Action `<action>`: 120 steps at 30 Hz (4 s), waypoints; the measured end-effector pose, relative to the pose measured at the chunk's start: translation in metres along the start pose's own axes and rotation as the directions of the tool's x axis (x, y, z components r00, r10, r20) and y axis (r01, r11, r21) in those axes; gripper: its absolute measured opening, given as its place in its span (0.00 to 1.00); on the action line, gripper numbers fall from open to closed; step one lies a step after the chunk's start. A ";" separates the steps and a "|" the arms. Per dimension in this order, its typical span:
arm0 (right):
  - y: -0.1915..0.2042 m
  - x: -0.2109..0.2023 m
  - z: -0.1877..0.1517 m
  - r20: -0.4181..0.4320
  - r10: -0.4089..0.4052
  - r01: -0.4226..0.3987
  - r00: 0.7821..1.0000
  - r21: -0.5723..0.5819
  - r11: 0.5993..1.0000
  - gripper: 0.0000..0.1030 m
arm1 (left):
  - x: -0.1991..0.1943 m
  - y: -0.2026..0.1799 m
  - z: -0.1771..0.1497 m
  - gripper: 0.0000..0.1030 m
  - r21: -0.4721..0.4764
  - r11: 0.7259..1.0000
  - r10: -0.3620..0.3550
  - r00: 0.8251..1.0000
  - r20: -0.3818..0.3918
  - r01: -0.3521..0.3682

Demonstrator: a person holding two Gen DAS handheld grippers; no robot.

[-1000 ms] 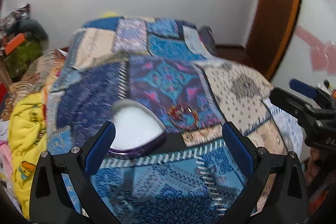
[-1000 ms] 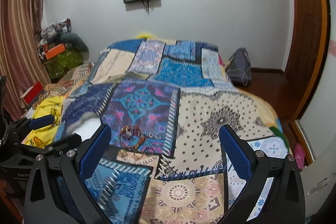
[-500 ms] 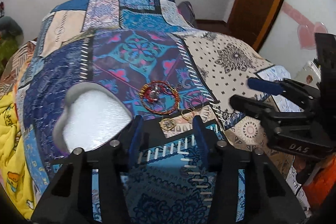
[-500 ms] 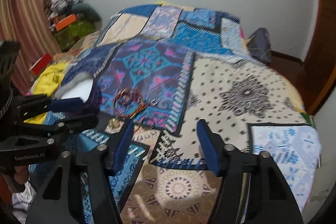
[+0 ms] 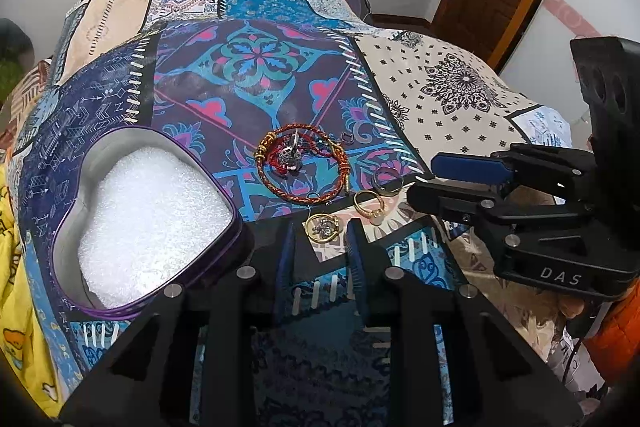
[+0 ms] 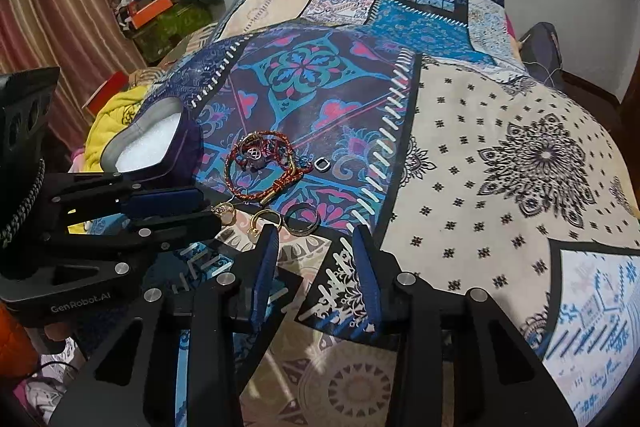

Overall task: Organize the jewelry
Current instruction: 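Grasp a gold ring with the left gripper while the right gripper grasps a silver ring, then carry both held rings over the foam inside the heart tin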

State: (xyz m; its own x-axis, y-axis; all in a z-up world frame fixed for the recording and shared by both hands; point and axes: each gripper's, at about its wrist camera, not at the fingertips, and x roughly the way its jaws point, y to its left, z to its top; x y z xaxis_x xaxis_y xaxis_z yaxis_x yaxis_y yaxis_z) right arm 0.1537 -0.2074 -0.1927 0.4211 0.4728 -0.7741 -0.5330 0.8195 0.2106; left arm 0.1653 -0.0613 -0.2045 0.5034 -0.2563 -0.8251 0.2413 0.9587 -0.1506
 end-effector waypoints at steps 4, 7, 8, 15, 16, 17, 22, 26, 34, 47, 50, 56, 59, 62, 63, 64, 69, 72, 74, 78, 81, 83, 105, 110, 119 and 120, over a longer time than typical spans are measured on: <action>0.003 0.002 0.001 -0.009 0.005 -0.005 1.000 -0.020 1.000 0.29 | -0.005 -0.004 0.000 0.18 0.019 1.000 -0.019 0.999 0.030 0.019; 0.002 0.005 0.002 -0.019 0.004 -0.005 1.000 -0.028 1.000 0.29 | -0.004 -0.008 0.001 0.13 0.040 0.999 -0.023 0.999 0.034 0.022; 0.002 0.006 0.003 -0.023 0.005 -0.006 1.000 -0.029 1.000 0.29 | -0.002 -0.009 0.002 0.12 0.042 0.999 -0.015 0.999 0.029 0.014; 0.002 0.012 0.007 -0.039 0.004 -0.006 0.999 -0.043 0.999 0.29 | 0.004 -0.004 0.003 0.06 0.018 1.000 -0.005 0.999 0.033 0.004; 0.003 0.014 0.007 -0.043 0.004 -0.006 0.999 -0.048 0.999 0.29 | 0.004 -0.004 0.003 0.04 0.017 1.000 -0.005 0.999 0.033 0.005; 0.003 0.015 0.008 -0.044 0.002 -0.004 0.999 -0.050 0.999 0.29 | 0.004 -0.003 0.002 0.03 0.017 1.000 -0.005 0.999 0.034 0.004; 0.003 0.021 0.010 -0.053 0.002 -0.005 0.999 -0.052 0.999 0.19 | 0.001 -0.001 0.001 0.00 0.011 1.000 0.002 0.999 0.049 -0.003; 0.003 0.019 0.009 -0.046 0.002 -0.004 0.999 -0.049 0.999 0.19 | -0.008 -0.003 0.001 0.00 0.021 1.000 0.007 0.997 0.076 -0.009; 0.000 0.006 0.008 -0.008 0.007 -0.007 1.000 -0.017 1.000 0.18 | -0.019 0.000 0.005 0.00 0.024 0.999 0.025 0.997 0.072 -0.026; -0.005 -0.002 0.005 0.009 0.014 -0.014 1.000 0.004 1.000 0.18 | 0.004 -0.010 0.003 0.17 0.046 0.999 0.026 1.000 -0.002 -0.026; -0.006 -0.005 0.004 0.016 0.010 -0.010 1.000 0.005 1.000 0.19 | 0.004 -0.012 0.004 0.17 0.045 0.999 0.017 1.000 -0.007 -0.017; -0.009 -0.006 0.002 0.024 0.013 -0.014 1.000 0.015 1.000 0.18 | 0.003 -0.029 0.009 0.29 0.095 0.995 -0.023 1.000 0.004 0.022; -0.011 -0.007 0.002 0.029 0.016 -0.016 0.999 0.019 1.000 0.18 | 0.016 -0.033 0.012 0.30 0.092 0.996 -0.011 1.000 -0.029 0.013; -0.013 -0.010 0.001 0.036 0.016 -0.017 0.999 0.022 1.000 0.19 | 0.025 -0.031 0.014 0.30 0.077 0.997 -0.002 0.999 -0.032 0.005; -0.013 -0.011 0.000 0.037 0.014 -0.015 0.999 0.022 1.000 0.19 | 0.027 -0.031 0.015 0.30 0.074 0.997 -0.002 1.000 -0.030 0.004; -0.014 -0.012 0.000 0.038 0.013 -0.014 0.999 0.023 1.000 0.19 | 0.028 -0.031 0.015 0.30 0.073 0.997 -0.002 1.000 -0.027 0.004; -0.018 -0.014 0.000 0.042 0.010 -0.012 0.999 0.035 0.999 0.19 | 0.030 -0.034 0.014 0.17 0.095 0.995 0.012 1.000 -0.012 -0.011; -0.018 -0.017 0.000 0.045 0.012 -0.013 0.999 0.039 0.999 0.19 | 0.026 -0.035 0.014 0.17 0.094 0.996 0.008 1.000 -0.006 -0.007; -0.016 -0.020 0.001 0.050 0.009 -0.011 0.999 0.036 0.999 0.19 | 0.020 -0.035 0.014 0.17 0.091 0.996 0.014 1.000 0.008 -0.014; -0.009 -0.029 0.005 0.070 0.008 -0.010 0.997 0.025 1.000 0.19 | 0.002 -0.032 0.016 0.17 0.075 0.997 0.019 0.999 0.049 -0.023; -0.001 -0.038 0.011 0.094 0.007 -0.009 0.996 0.015 1.000 0.19 | -0.014 -0.028 0.019 0.07 0.065 0.997 0.033 0.996 0.079 -0.038; 0.006 -0.043 0.015 0.111 0.009 -0.010 0.994 0.006 1.000 0.19 | -0.027 -0.023 0.020 0.07 0.048 0.998 0.039 0.993 0.109 -0.044; 0.019 -0.054 0.018 0.135 -0.019 0.018 0.991 0.012 1.000 0.19 | 0.014 -0.005 0.004 0.33 0.022 0.999 0.041 0.999 -0.002 -0.040; 0.012 -0.050 0.018 0.130 -0.013 0.009 0.991 0.029 1.000 0.19 | 0.022 -0.016 0.005 0.26 0.087 0.993 0.073 0.997 0.011 -0.074; 0.007 -0.046 0.014 0.117 0.002 -0.007 0.993 0.040 0.999 0.19 | 0.017 -0.014 0.005 0.08 0.086 0.994 0.061 0.998 0.024 -0.063; 0.007 -0.046 0.014 0.117 0.003 -0.008 0.993 0.041 0.999 0.19 | 0.014 -0.014 0.005 0.08 0.085 0.994 0.061 0.998 0.029 -0.063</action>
State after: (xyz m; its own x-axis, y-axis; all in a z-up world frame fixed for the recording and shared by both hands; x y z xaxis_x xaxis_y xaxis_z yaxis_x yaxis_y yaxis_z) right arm 0.1412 -0.2191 -0.1476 0.5025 0.5098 -0.6983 -0.5058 0.8284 0.2408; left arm 0.1734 -0.0786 -0.2114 0.5409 -0.2009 -0.8167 0.2783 0.9591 -0.0516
